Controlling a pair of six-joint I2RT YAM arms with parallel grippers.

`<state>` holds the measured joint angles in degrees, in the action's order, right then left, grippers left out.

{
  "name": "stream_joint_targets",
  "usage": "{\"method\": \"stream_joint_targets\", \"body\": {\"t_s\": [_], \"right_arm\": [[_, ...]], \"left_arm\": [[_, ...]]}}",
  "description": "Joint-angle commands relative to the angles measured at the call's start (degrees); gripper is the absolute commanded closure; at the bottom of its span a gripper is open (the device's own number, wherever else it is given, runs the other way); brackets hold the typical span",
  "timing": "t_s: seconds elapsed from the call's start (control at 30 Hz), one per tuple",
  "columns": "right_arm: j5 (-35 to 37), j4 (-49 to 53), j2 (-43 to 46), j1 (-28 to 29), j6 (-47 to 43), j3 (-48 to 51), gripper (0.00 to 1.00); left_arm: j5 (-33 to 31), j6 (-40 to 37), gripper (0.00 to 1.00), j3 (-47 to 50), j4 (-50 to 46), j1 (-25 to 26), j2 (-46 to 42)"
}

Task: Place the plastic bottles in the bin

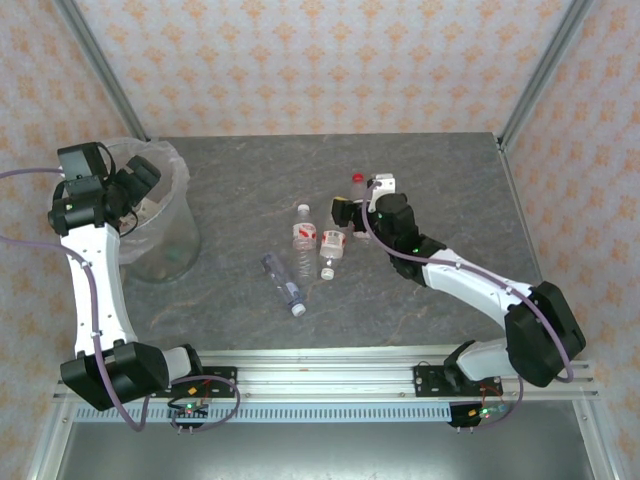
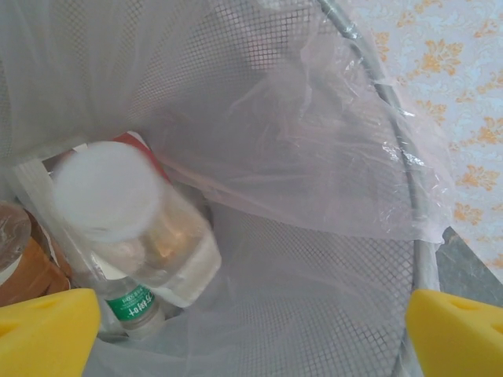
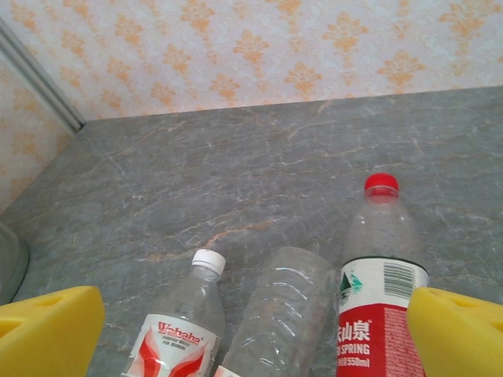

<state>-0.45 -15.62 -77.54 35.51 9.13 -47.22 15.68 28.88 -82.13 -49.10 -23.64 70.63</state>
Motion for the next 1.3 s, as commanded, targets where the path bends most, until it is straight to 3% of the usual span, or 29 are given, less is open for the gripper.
{"method": "stream_joint_targets", "body": {"t_s": [0.0,0.33,0.6,0.9,1.27], "right_arm": [[-0.52,0.94,0.45,-0.34,2.96,-0.48,0.01],[-0.32,-3.99,-0.05,-0.44,2.38,2.05,0.01],[1.93,-7.43,-0.95,-0.42,5.23,3.18,0.01],[4.80,-7.74,-0.59,-0.39,6.14,4.02,0.01],[5.45,-7.72,-0.52,-0.44,7.40,5.46,0.01]], "left_arm": [[2.34,-1.32,0.00,-1.49,0.06,0.01,-1.98],[6.39,-4.14,0.00,-1.67,0.85,1.61,-6.18],[-3.91,-6.21,0.00,-4.85,-2.69,11.98,-8.05],[-8.96,-3.07,0.00,-3.05,-0.12,24.40,-9.28],[-21.20,3.85,0.00,3.42,5.23,45.70,-4.71]]}}
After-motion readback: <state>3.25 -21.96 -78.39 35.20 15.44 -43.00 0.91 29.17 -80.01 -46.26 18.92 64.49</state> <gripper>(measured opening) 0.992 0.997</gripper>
